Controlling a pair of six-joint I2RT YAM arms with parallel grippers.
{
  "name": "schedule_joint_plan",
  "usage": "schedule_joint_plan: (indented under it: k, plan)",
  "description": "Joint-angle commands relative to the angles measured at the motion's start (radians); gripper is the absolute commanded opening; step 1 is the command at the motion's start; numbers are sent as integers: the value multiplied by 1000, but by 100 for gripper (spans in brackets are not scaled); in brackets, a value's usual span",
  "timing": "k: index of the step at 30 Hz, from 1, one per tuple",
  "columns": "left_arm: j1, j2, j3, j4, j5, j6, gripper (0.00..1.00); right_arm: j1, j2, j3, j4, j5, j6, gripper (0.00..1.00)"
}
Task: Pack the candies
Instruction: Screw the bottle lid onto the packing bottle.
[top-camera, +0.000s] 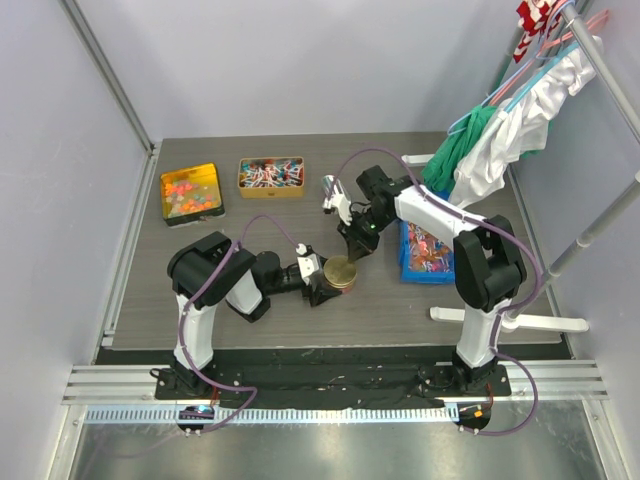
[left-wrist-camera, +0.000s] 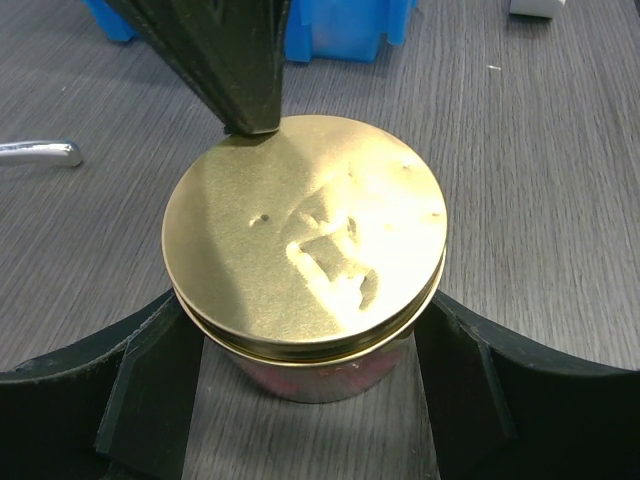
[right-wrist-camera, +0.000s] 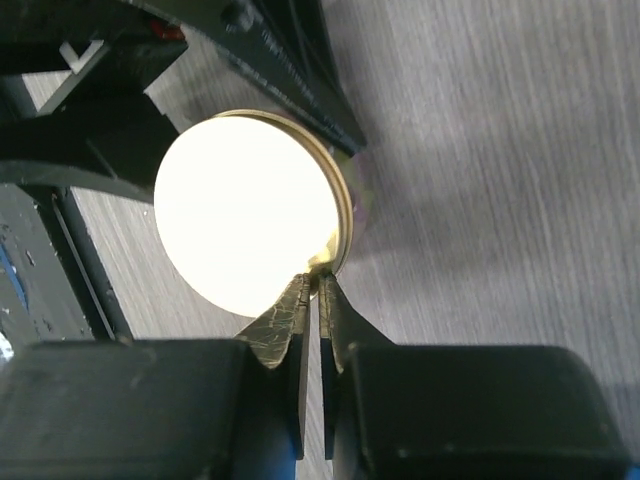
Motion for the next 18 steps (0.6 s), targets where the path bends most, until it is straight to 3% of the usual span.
schedule_joint_plan:
  k: [1, 13, 16, 17, 18]
  plan:
    - [11, 29, -2, 129, -50, -7, 31, 15, -26, -70, -128, -21, -25, 10]
    - [11, 30, -2, 129, -50, -7, 31, 21, -94, -112, -139, -13, -28, 10]
    - [11, 32, -2, 129, -47, -7, 31, 19, -118, -84, -139, 72, -69, 38]
    - [11, 32, -2, 129, -48, -7, 31, 22, -133, -68, -136, 105, -83, 58]
    - [11, 32, -2, 129, -47, -5, 31, 24, -141, -63, -131, 146, -116, 69]
